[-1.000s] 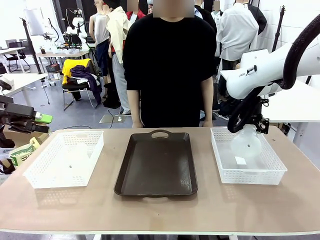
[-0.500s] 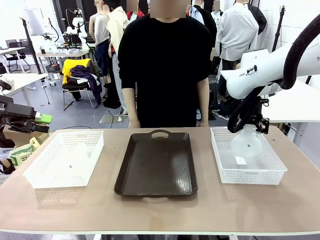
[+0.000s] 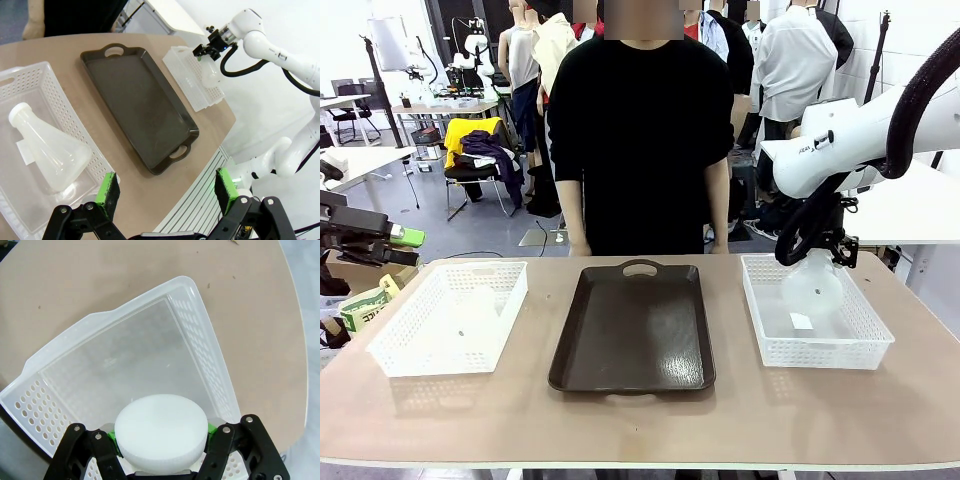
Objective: Prepare the laboratory tools.
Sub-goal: While moving the picked Big flask to the Handle tray indicated by the person, stop as directed by the person.
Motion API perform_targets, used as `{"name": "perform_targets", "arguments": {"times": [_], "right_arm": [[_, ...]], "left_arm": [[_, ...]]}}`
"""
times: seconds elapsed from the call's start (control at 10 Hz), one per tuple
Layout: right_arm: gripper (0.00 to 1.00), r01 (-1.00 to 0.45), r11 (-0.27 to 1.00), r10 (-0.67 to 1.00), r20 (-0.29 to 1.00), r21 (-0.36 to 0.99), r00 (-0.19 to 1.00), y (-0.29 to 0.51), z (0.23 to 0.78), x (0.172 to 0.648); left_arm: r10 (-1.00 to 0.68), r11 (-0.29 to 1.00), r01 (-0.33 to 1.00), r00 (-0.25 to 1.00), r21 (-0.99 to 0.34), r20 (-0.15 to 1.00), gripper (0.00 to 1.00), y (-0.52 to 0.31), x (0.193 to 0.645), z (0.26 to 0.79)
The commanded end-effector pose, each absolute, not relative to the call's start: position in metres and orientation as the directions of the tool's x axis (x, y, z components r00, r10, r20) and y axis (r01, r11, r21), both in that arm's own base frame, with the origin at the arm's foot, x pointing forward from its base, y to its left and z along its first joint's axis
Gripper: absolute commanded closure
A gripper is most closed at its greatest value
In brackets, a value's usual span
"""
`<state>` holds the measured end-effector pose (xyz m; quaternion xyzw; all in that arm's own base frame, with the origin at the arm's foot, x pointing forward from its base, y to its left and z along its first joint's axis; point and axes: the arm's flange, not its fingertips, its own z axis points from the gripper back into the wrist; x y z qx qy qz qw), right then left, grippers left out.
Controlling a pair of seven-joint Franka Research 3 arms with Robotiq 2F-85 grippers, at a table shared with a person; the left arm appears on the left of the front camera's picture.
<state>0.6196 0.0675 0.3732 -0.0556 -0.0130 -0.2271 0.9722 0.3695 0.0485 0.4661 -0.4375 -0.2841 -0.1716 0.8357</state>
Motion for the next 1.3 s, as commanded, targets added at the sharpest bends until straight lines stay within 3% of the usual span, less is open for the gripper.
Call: {"name": "perform_targets", "arguments": {"times": [0.0,1.2], "right_arm": [[1.00,0.444,0.890,-0.440,0.055,-0.100,0.896,0.0678,0.3756,0.6208],[1.00,0.444,0.890,-0.440,0.055,-0.100,0.896,0.0678,0.3756,0.6208]], "left_arm": [[-0.030,0.545,0.556,0.761,-0.628,0.648,0.00,0.0488,0.3707,0.4636],[-0.030,0.545,0.556,0.761,-0.628,0.648,0.00,0.0488,0.3707,0.4636]]}}
